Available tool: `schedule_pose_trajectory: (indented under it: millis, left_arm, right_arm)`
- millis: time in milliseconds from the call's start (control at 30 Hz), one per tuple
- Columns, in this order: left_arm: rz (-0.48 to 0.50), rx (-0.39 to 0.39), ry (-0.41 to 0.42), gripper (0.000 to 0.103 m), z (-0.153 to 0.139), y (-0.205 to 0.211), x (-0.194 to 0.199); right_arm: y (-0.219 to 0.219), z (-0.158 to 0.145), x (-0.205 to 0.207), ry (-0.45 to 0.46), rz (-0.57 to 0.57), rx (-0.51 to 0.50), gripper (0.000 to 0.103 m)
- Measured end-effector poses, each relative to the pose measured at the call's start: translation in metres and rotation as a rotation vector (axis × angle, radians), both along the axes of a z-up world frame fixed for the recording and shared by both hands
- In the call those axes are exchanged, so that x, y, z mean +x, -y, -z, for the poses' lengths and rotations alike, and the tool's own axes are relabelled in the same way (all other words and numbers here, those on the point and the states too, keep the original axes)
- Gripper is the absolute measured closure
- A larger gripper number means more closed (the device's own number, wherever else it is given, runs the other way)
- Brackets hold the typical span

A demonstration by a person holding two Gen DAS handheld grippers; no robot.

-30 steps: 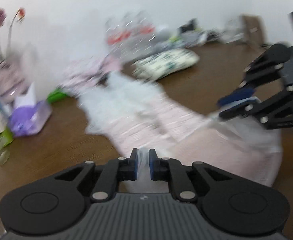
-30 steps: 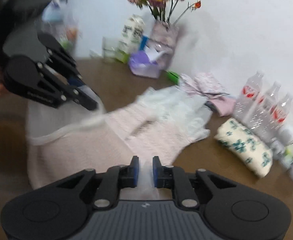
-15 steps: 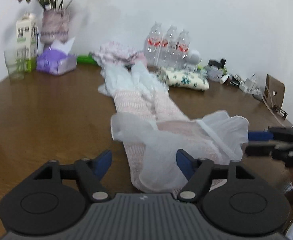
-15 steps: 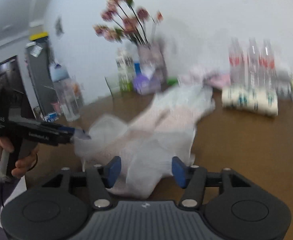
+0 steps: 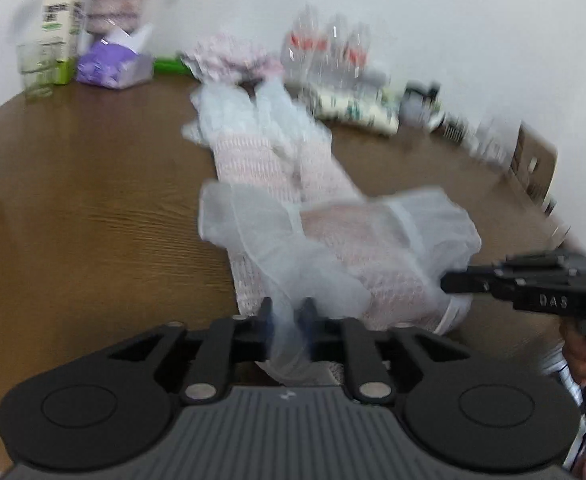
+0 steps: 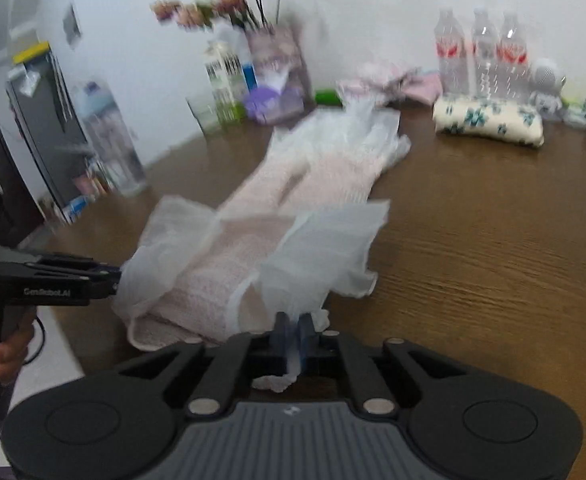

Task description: Fold clothes

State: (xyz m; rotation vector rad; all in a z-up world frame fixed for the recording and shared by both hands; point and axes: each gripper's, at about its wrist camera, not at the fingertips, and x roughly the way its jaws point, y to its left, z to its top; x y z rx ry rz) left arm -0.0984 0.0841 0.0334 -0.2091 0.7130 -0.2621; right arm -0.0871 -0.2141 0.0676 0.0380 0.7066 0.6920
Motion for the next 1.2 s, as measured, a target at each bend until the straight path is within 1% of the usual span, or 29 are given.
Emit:
schedule_pose_trajectory:
  millis: [33, 67, 100, 133, 167, 200, 233, 267, 300, 333, 367, 400, 467, 533, 600, 633, 667, 733, 767, 867, 900, 933, 967, 1000, 1067, 1100, 1133, 1167, 1200]
  left_arm:
    - [-0.016, -0.06, 0.002, 0.039, -0.005, -0.011, -0.006]
    - [-0.041, -0.141, 0.01, 0.031, -0.009, -0.025, -0.009]
    - [-0.088, -0.206, 0.001, 0.028, -0.01, -0.036, -0.009]
    - [-0.135, -0.272, -0.008, 0.028, -0.011, -0.047, -0.008]
    - [-0.157, -0.273, -0.002, 0.029, -0.012, -0.045, -0.004]
    - [-0.178, -0.272, 0.004, 0.029, -0.014, -0.043, 0.0]
    - [-0.174, -0.232, 0.025, 0.035, -0.015, -0.03, 0.004]
    - [-0.168, -0.191, 0.046, 0.043, -0.016, -0.017, 0.008]
    - [-0.163, -0.15, 0.066, 0.061, -0.017, -0.003, 0.012]
    - [-0.158, -0.11, 0.087, 0.071, -0.018, 0.011, 0.016]
    - [-0.153, -0.069, 0.108, 0.077, -0.019, 0.024, 0.02]
    - [-0.139, -0.039, 0.108, 0.088, -0.018, 0.036, 0.021]
    - [-0.1, 0.029, 0.114, 0.088, -0.013, 0.057, 0.02]
    - [-0.073, 0.046, 0.098, 0.088, -0.003, 0.065, 0.019]
    - [-0.064, 0.084, 0.087, 0.088, 0.008, 0.069, 0.018]
    - [-0.051, 0.113, 0.109, 0.087, 0.011, 0.071, 0.016]
    - [-0.037, 0.142, 0.132, 0.087, 0.013, 0.073, 0.014]
    - [-0.018, 0.199, 0.154, 0.087, 0.014, 0.079, 0.012]
    - [-0.016, 0.217, 0.158, 0.087, 0.014, 0.081, 0.012]
    - [-0.013, 0.257, 0.166, 0.086, 0.015, 0.088, 0.01]
    - [-0.011, 0.281, 0.175, 0.085, 0.015, 0.092, 0.009]
    - [-0.008, 0.306, 0.184, 0.085, 0.016, 0.096, 0.008]
    - [-0.006, 0.332, 0.193, 0.085, 0.017, 0.1, 0.006]
    - [-0.003, 0.357, 0.201, 0.083, 0.018, 0.104, 0.005]
    - [-0.001, 0.377, 0.21, 0.075, 0.019, 0.107, 0.004]
    - [-0.006, 0.378, 0.214, 0.063, 0.019, 0.106, 0.001]
    - [-0.005, 0.37, 0.217, 0.058, 0.017, 0.102, -0.004]
    - [0.023, 0.319, 0.214, 0.058, 0.012, 0.091, -0.013]
    - [0.054, 0.224, 0.199, 0.058, 0.005, 0.074, -0.022]
  right_arm:
    - [0.009, -0.006, -0.007, 0.029, 0.018, 0.038, 0.084]
    - [0.018, -0.011, -0.012, 0.055, 0.046, 0.075, 0.07]
    - [0.025, -0.014, -0.013, 0.076, 0.076, 0.11, 0.059]
    - [0.03, -0.016, -0.014, 0.094, 0.106, 0.141, 0.056]
    - [0.03, -0.015, -0.01, 0.088, 0.141, 0.154, 0.052]
    - [0.029, -0.014, -0.005, 0.083, 0.175, 0.165, 0.053]
    - [0.024, -0.011, 0.0, 0.081, 0.198, 0.17, 0.056]
    - [0.014, -0.006, 0.006, 0.078, 0.208, 0.157, 0.074]
    - [0.004, -0.003, 0.011, 0.075, 0.214, 0.146, 0.096]
    - [0.0, -0.003, 0.011, 0.077, 0.197, 0.14, 0.1]
    - [-0.005, -0.003, 0.011, 0.079, 0.18, 0.135, 0.1]
    - [-0.01, -0.003, 0.012, 0.08, 0.163, 0.13, 0.1]
    - [-0.02, -0.003, 0.012, 0.084, 0.129, 0.12, 0.1]
    - [-0.03, -0.003, 0.013, 0.088, 0.095, 0.11, 0.097]
    - [-0.039, -0.004, 0.013, 0.091, 0.06, 0.099, 0.094]
    - [-0.044, -0.004, 0.013, 0.093, 0.043, 0.094, 0.091]
    - [-0.049, -0.004, 0.013, 0.095, 0.026, 0.089, 0.085]
    - [-0.058, -0.005, 0.014, 0.098, -0.007, 0.081, 0.083]
    - [-0.058, -0.007, 0.014, 0.1, -0.015, 0.092, 0.081]
    - [-0.057, -0.012, 0.013, 0.091, -0.054, 0.136, 0.069]
    - [-0.058, -0.013, 0.013, 0.088, -0.064, 0.144, 0.07]
    - [-0.064, -0.011, 0.018, 0.082, -0.061, 0.112, 0.073]
    - [-0.071, -0.009, 0.023, 0.076, -0.057, 0.081, 0.092]
    - [-0.077, -0.007, 0.028, 0.07, -0.054, 0.049, 0.1]
    - [-0.086, -0.002, 0.037, 0.054, -0.044, 0.008, 0.101]
    - [-0.089, 0.002, 0.042, 0.045, -0.038, -0.005, 0.101]
    - [-0.091, 0.005, 0.046, 0.036, -0.031, -0.018, 0.101]
    - [-0.092, 0.008, 0.048, 0.029, -0.018, -0.039, 0.101]
    - [-0.092, 0.011, 0.049, 0.022, -0.005, -0.059, 0.101]
